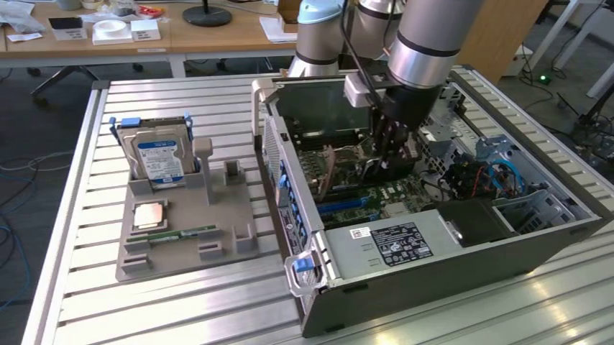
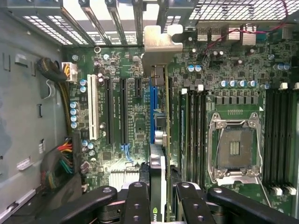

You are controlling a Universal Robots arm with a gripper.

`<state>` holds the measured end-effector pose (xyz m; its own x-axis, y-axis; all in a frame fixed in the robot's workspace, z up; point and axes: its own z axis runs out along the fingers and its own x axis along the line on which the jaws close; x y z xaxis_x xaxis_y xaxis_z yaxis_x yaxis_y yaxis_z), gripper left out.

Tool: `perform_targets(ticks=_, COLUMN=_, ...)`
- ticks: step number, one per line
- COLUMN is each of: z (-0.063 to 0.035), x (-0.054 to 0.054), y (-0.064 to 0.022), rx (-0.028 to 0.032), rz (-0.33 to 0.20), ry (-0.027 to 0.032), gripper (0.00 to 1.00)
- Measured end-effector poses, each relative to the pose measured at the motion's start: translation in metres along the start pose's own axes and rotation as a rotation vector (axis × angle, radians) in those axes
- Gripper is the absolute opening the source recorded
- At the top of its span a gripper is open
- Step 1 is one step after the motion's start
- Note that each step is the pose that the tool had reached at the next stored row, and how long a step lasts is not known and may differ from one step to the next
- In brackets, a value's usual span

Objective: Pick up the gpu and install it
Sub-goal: 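Insert the gpu into the slot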

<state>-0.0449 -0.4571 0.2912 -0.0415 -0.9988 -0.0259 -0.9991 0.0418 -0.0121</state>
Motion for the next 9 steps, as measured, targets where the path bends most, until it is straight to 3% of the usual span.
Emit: perform_targets(ticks=9, z=0.0045, x=0.0005, y=0.0103, rx=0.0010, rz=0.000, ry=-0.0001, gripper=0.27)
